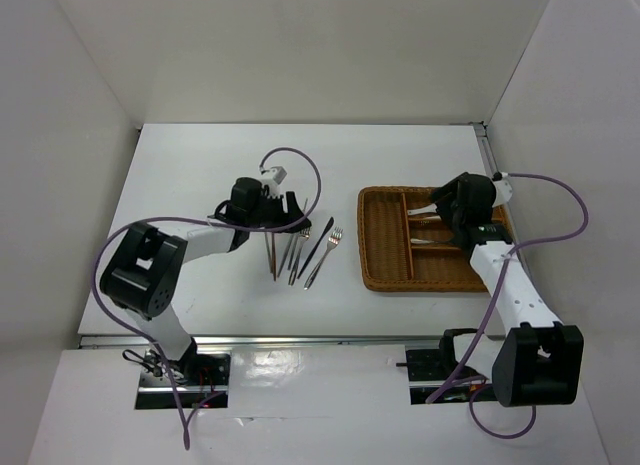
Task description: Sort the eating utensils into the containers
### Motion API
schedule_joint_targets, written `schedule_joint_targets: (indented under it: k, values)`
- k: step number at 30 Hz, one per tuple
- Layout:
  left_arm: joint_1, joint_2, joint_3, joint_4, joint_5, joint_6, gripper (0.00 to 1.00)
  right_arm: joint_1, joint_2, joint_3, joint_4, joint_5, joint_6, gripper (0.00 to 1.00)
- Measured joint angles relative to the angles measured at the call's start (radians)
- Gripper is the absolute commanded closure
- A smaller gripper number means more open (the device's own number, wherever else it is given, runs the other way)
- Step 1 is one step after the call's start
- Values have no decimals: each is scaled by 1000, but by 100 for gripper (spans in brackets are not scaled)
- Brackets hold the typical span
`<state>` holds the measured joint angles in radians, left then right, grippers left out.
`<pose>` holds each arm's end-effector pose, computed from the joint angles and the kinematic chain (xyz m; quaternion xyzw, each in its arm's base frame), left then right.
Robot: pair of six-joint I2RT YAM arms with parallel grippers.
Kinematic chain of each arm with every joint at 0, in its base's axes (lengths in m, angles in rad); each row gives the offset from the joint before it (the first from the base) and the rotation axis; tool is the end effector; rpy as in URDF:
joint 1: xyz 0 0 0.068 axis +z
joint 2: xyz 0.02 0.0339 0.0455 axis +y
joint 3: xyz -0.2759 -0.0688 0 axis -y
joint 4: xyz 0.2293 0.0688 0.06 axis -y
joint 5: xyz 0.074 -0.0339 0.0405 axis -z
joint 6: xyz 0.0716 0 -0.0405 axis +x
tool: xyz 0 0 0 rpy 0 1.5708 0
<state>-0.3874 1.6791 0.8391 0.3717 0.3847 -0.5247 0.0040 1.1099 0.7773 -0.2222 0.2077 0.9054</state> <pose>0.3350 -0.1657 0.1937 0.0425 0.8411 -0.3726 0.3898 0.2561 -0.0137 0.2666 0.4239 0.7603 0.1311 0.4744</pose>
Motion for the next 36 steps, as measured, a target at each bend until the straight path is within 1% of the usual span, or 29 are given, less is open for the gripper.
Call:
schedule_joint_targets:
  k: [5, 16, 25, 32, 34, 36]
  values:
    - [0, 88, 76, 12, 26, 3, 29, 0, 23, -2, 1, -30, -54, 31]
    - [4, 186, 165, 3, 53, 29, 30, 0, 28, -2, 2, -50, -108, 31]
    - [40, 234, 173, -5, 101, 29, 31, 0, 23, -2, 7, -57, -126, 31]
    - [56, 277, 185, -1, 166, 29, 35, 0, 23, -3, 27, -67, -133, 31]
    - [56, 290, 187, 3, 189, 29, 38, 0, 23, -3, 29, -68, -134, 31]
    - [56, 302, 192, 7, 212, 29, 38, 0, 24, -3, 29, -68, -134, 31]
